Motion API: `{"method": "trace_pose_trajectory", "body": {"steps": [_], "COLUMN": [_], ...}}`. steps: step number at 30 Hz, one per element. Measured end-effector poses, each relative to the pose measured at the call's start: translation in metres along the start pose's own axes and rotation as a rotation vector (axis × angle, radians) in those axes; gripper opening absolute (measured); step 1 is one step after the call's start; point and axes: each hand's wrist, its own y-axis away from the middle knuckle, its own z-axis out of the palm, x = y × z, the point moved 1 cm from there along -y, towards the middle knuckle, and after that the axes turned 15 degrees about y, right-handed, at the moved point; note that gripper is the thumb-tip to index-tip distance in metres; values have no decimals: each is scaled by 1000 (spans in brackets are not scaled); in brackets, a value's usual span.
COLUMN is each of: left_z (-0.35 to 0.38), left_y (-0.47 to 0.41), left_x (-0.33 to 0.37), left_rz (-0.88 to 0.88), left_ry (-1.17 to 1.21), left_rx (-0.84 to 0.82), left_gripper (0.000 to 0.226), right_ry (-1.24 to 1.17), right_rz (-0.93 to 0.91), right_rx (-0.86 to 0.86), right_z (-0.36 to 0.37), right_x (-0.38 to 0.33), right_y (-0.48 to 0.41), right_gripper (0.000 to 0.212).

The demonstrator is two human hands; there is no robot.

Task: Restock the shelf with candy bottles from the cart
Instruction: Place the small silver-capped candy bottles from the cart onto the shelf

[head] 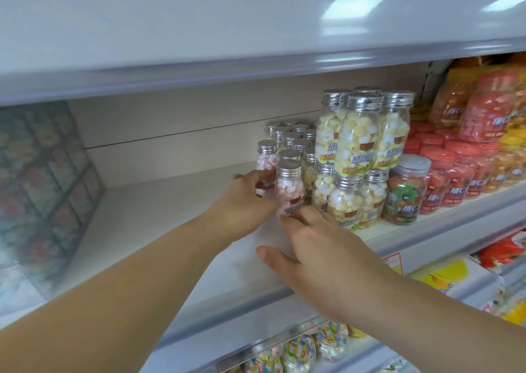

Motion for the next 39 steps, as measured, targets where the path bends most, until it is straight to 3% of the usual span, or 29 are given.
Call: {"method": "trace_pose_trajectory", "body": {"steps": [2, 6, 11, 16, 31, 39], "left_z": [1, 2, 5, 7, 10, 5], "left_y": [1, -1, -8, -13, -20, -24], "left_x": [2, 8, 9, 8, -2, -3], "left_rz": [-30, -49, -44, -76, -85, -77], "left_ry": [36, 76, 92, 67, 81, 27], "left_rx": [-84, -146, -163, -118, 141, 121], "left_gripper": [58, 67, 60, 82, 71, 75], "right_ry": [-14, -20, -14, -17, -50, -66], "right_rz": [-12, -27, -40, -42, -25, 16], "right_rx": [20, 20, 4, 6, -57, -129], "right_z": [1, 2, 2, 2, 0, 6], "right_x": [0, 2, 4, 4, 4, 0], "right_y": [-1, -3, -4, -5, -9, -33], "right_gripper": [65, 67, 65, 61, 61, 62]}}
